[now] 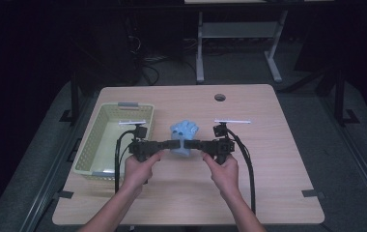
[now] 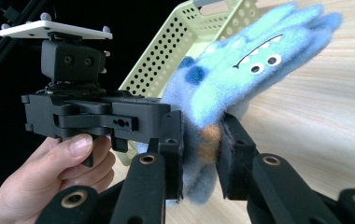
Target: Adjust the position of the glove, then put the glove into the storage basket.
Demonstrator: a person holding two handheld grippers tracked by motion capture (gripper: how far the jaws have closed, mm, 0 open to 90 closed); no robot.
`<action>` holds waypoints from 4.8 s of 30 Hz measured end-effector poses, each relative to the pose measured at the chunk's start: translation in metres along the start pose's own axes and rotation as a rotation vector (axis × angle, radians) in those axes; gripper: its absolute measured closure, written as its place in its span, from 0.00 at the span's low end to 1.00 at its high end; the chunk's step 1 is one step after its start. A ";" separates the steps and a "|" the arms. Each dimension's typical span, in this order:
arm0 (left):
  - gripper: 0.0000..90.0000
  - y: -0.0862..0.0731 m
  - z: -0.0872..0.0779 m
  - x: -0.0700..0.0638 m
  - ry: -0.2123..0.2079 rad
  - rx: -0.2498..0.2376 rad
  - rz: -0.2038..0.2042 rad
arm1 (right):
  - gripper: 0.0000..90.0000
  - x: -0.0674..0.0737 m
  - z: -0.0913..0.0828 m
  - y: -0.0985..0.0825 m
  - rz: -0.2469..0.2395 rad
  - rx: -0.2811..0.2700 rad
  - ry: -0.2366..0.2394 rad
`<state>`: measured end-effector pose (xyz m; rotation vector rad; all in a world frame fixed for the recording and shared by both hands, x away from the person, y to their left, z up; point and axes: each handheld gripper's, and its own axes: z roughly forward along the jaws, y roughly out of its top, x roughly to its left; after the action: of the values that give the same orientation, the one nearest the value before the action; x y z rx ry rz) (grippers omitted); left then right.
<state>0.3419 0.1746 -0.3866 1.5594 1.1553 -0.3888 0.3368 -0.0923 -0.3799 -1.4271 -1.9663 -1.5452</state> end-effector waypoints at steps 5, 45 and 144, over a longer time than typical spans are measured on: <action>0.76 0.002 -0.006 0.001 0.004 -0.007 -0.005 | 0.82 0.004 0.005 0.003 0.005 0.007 0.008; 0.76 0.020 -0.065 0.023 0.068 -0.060 0.001 | 0.82 0.035 0.064 0.029 -0.045 0.061 0.043; 0.76 0.009 -0.153 0.115 0.340 0.085 -0.119 | 0.81 0.056 0.228 0.011 -0.033 0.312 0.003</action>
<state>0.3551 0.3639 -0.4156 1.6786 1.5143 -0.2590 0.3978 0.1306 -0.4251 -1.2682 -2.1253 -1.1845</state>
